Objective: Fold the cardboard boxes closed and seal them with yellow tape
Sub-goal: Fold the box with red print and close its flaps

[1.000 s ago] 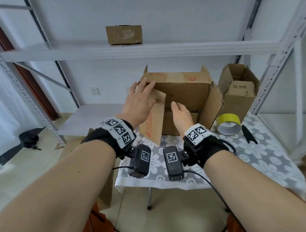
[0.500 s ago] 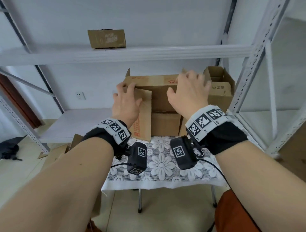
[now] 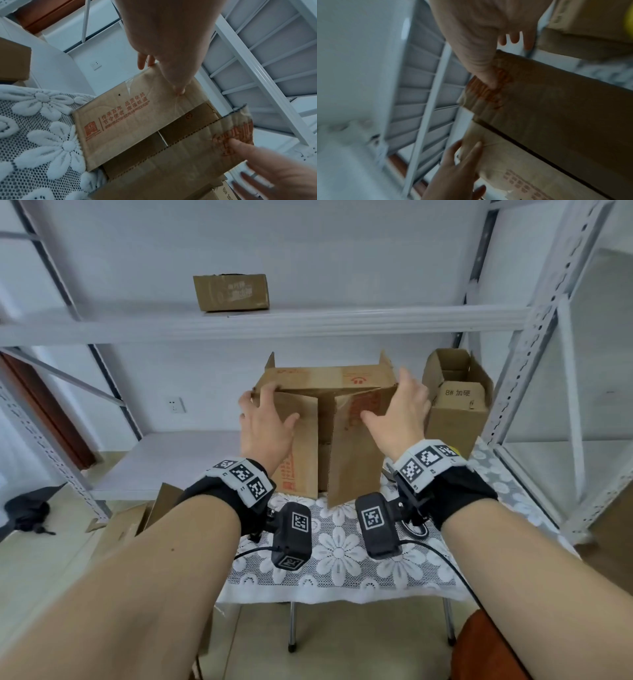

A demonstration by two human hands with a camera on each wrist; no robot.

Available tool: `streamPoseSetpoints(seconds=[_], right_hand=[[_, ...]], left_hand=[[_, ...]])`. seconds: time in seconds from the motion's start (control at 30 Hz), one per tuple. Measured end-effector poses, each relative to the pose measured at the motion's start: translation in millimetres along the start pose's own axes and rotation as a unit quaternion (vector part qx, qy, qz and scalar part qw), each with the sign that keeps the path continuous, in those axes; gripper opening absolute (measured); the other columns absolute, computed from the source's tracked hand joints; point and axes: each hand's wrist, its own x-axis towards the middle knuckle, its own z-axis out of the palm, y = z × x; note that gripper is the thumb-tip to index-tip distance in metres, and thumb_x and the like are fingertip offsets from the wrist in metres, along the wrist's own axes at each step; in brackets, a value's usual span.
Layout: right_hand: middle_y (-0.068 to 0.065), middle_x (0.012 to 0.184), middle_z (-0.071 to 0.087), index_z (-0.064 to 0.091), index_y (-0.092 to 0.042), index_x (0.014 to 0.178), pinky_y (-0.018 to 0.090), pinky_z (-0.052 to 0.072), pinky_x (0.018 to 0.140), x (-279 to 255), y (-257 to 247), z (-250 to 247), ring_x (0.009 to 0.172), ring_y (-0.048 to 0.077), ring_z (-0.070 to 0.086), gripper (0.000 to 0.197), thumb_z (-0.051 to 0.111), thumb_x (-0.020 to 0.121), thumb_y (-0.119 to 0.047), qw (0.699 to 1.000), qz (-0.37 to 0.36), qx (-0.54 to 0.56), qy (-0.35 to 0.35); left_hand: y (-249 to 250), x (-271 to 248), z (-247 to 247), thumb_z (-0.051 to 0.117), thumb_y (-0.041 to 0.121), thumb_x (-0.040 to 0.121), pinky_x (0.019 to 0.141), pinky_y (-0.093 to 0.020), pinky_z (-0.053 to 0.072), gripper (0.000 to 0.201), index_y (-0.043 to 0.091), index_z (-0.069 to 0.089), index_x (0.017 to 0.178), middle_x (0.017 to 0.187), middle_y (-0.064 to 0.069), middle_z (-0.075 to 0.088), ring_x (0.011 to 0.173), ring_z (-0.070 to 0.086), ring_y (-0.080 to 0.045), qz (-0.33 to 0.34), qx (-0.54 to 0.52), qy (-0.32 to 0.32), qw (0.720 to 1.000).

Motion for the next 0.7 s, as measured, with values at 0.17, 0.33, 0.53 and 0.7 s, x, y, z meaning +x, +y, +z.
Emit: streamPoseSetpoints(seconds=[0.17,0.33,0.53,0.7], right_hand=[[0.006,0.154,0.024,0.007,-0.013,0.151,0.042,0.022,0.117,10.6,25.5,15.7,0.142,0.022,0.025,0.114,0.083,0.069,-0.034,0.981,0.089,0.148,-0.084],[0.004,0.145,0.037,0.015,-0.016,0.147,0.037,0.030,0.111,12.5,34.4,28.2,0.134,0.019,0.037,0.103,0.084,0.070,-0.028,0.977,0.085,0.177,-0.079],[-0.005,0.149,0.037,0.017,-0.031,0.149,0.045,0.027,0.114,19.3,14.8,27.4,0.135,0.018,0.037,0.106,0.063,0.064,-0.076,0.948,0.110,0.284,-0.090],[0.002,0.143,0.040,0.023,-0.029,0.145,0.044,0.029,0.111,30.9,11.4,22.0,0.130,0.023,0.040,0.094,0.063,0.070,-0.071,0.949,0.132,0.281,-0.054]], left_hand=[[-14.4,6.5,-0.2,0.069,0.042,0.086,0.113,-0.047,0.033,0.102,0.025,-0.003,0.155,0.153,-0.014,0.032,0.138,0.037,-0.029,-0.072,-0.130,-0.038,0.988],[-21.9,8.6,3.4,0.071,0.052,0.080,0.108,-0.043,0.041,0.096,0.013,0.017,0.149,0.144,-0.004,0.044,0.129,0.047,-0.020,-0.153,-0.271,-0.086,0.946],[-19.9,6.2,7.9,0.069,0.062,0.077,0.101,-0.033,0.042,0.096,0.016,0.021,0.146,0.137,0.002,0.046,0.122,0.048,-0.015,-0.156,-0.309,-0.051,0.937],[-6.0,-2.7,6.5,0.058,0.097,0.034,0.109,-0.048,0.038,0.136,0.029,0.022,0.145,0.142,0.000,0.044,0.132,0.042,-0.022,-0.163,-0.285,-0.009,0.945]])
